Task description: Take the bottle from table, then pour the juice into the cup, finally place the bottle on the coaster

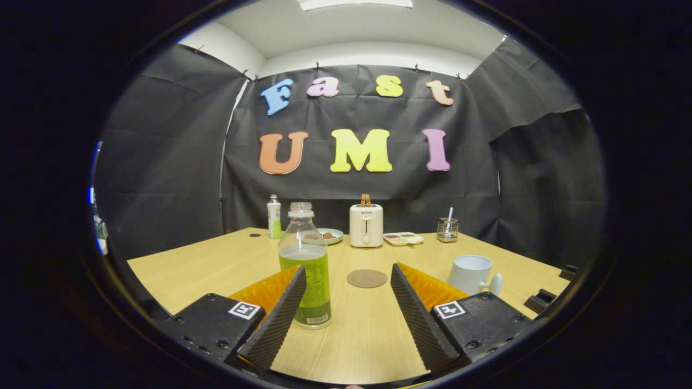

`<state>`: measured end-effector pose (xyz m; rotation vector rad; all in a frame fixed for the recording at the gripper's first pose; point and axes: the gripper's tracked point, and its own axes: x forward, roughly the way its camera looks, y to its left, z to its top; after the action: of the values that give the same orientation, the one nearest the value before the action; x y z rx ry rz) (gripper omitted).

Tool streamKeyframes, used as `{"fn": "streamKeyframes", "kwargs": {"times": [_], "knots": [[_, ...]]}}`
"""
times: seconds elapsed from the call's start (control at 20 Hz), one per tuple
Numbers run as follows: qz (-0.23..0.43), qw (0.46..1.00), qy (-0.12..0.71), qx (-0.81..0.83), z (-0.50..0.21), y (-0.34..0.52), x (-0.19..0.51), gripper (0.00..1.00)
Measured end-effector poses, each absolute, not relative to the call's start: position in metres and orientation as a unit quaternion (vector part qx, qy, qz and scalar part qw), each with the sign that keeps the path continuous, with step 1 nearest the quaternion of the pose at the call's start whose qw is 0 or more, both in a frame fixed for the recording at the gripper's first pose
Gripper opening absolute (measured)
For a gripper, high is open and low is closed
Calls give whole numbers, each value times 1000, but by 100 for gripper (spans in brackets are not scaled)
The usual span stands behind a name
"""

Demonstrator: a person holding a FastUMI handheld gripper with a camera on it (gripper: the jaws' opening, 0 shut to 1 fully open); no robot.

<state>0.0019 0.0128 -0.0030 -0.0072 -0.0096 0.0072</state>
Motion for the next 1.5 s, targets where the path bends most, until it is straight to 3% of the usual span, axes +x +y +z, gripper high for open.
{"fn": "streamKeyframes", "kwargs": {"times": [0.9,1.5], "knots": [[59,998,19,-19,-20,47,19,100],[39,989,143,-26,-68,61,66,100]]}}
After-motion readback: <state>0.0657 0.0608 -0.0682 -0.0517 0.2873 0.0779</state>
